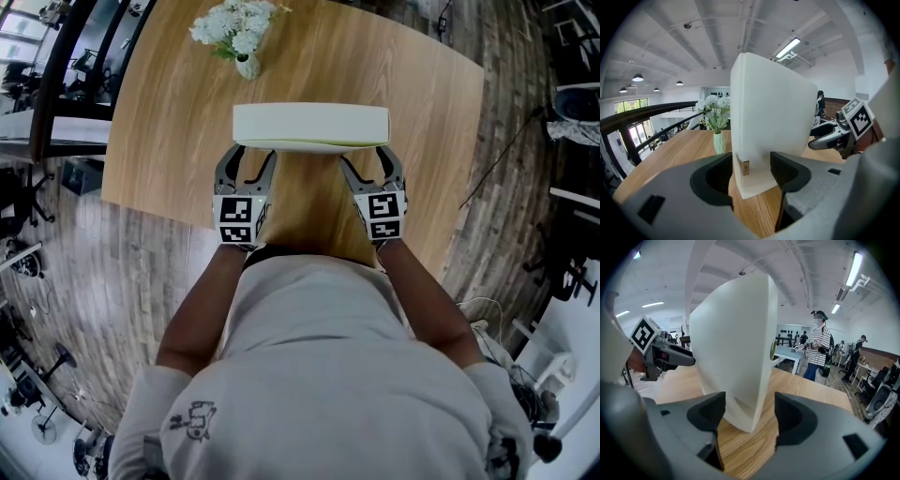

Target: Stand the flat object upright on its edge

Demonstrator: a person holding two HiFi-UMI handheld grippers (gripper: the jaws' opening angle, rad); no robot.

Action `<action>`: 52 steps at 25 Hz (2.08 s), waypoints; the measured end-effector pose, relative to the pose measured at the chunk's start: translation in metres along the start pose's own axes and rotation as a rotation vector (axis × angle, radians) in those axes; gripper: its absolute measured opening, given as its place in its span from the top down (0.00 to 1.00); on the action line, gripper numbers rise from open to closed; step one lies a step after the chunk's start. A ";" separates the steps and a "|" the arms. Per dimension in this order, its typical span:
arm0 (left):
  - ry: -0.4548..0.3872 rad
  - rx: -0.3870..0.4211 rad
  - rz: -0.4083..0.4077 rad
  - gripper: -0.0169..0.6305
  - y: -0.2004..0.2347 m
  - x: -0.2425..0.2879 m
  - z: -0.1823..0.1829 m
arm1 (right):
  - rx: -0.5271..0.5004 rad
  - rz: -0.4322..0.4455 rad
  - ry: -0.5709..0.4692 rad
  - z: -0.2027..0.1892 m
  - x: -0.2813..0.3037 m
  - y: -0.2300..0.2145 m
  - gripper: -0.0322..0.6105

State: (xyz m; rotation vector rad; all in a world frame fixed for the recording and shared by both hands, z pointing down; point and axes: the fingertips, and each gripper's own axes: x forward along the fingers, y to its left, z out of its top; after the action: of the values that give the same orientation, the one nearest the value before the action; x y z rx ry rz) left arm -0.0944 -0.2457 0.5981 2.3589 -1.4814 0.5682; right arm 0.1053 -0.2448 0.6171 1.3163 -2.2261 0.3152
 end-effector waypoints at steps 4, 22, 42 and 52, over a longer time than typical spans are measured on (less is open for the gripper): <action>-0.019 -0.012 -0.005 0.60 -0.002 -0.007 0.003 | -0.003 0.004 -0.023 0.003 -0.011 -0.005 0.45; -0.131 -0.037 -0.061 0.77 -0.051 -0.086 0.047 | -0.043 0.130 -0.172 0.039 -0.102 0.008 0.79; -0.206 0.016 -0.068 0.96 -0.124 -0.159 0.077 | -0.056 0.354 -0.251 0.055 -0.195 0.024 0.94; -0.245 -0.068 -0.015 0.96 -0.138 -0.199 0.096 | -0.041 0.404 -0.302 0.077 -0.232 0.026 0.94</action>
State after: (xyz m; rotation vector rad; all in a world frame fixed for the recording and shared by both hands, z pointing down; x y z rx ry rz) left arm -0.0312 -0.0736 0.4136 2.4539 -1.5544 0.2260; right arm 0.1471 -0.0948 0.4274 0.9326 -2.7383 0.2226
